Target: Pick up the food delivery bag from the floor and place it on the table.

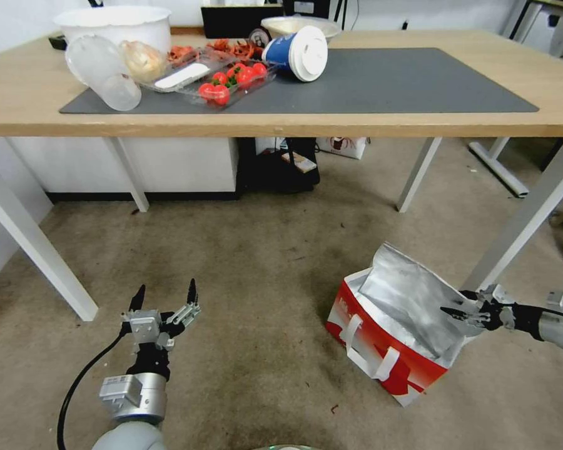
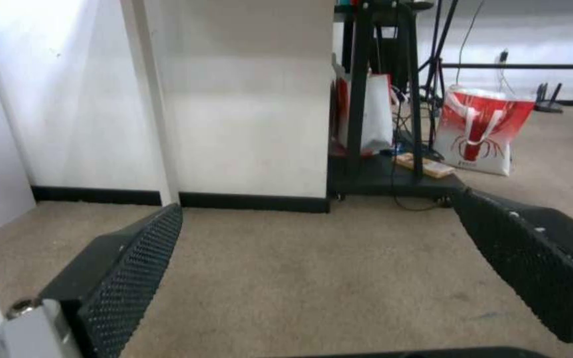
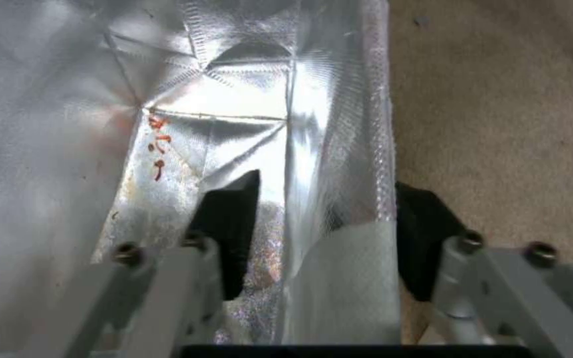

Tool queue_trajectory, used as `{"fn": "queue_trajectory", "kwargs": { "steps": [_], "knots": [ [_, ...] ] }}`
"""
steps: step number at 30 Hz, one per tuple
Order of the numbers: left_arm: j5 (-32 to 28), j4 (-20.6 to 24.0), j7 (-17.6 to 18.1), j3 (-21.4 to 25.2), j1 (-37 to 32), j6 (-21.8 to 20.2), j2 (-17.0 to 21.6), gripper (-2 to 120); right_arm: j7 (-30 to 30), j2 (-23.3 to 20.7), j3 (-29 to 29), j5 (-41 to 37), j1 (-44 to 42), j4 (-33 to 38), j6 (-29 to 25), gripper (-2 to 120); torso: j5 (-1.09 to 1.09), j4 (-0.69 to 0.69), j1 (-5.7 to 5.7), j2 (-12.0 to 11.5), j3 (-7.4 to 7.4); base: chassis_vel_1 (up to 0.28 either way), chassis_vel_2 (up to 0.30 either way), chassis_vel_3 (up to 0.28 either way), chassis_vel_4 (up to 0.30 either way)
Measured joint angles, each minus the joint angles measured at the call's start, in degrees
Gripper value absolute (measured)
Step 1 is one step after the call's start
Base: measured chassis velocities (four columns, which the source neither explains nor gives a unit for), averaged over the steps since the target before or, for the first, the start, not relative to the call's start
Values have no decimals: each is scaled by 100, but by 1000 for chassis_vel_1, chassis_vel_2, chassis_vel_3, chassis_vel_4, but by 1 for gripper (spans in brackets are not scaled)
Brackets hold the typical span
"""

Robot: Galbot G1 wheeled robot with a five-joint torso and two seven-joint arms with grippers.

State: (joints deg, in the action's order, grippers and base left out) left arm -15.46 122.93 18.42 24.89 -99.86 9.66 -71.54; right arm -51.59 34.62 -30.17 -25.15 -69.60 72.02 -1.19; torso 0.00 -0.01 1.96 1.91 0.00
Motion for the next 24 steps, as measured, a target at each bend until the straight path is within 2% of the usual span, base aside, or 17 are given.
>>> {"fn": "queue_trajectory", "kwargs": {
  "steps": [1, 3, 5, 7, 9, 12, 24],
  "knots": [
    [0, 0, 0, 0, 0, 0, 0, 100, 0, 0, 0, 0, 0, 0, 0, 43, 0, 0, 0, 0, 0, 0, 0, 0, 0],
    [0, -10, 4, -5, 5, 5, -1, 100, 11, 7, 0, -2, 8, -2, 2, 32, 0, 0, 0, 0, 0, 0, 0, 0, 0],
    [1, -11, 8, -7, 10, 6, -3, 100, 15, 7, 0, -6, 18, -2, 5, 29, 0, 0, 0, 0, 0, 0, 0, 0, 0],
    [0, -14, 25, -8, 31, 6, -5, 100, 45, 6, 6, -29, 40, -2, 13, 18, 0, 1, 0, 0, 0, 0, 0, 0, 0],
    [-2, -16, 27, -9, 36, 6, -5, 100, 55, 5, 9, -40, 47, -3, 14, 15, 0, 0, 0, 0, 0, 0, 0, 0, 0],
    [-22, -26, 39, 2, 58, 6, 10, 100, 83, 4, 39, -77, 74, -19, 20, 1, 0, 1, 0, 0, 0, 0, 0, 0, 0],
    [-40, -111, 71, -17, 147, -7, 40, 100, 125, 23, 184, -136, 197, -23, 13, 0, 0, 0, 0, 0, 0, 0, 0, 0, 0]
  ]
}}
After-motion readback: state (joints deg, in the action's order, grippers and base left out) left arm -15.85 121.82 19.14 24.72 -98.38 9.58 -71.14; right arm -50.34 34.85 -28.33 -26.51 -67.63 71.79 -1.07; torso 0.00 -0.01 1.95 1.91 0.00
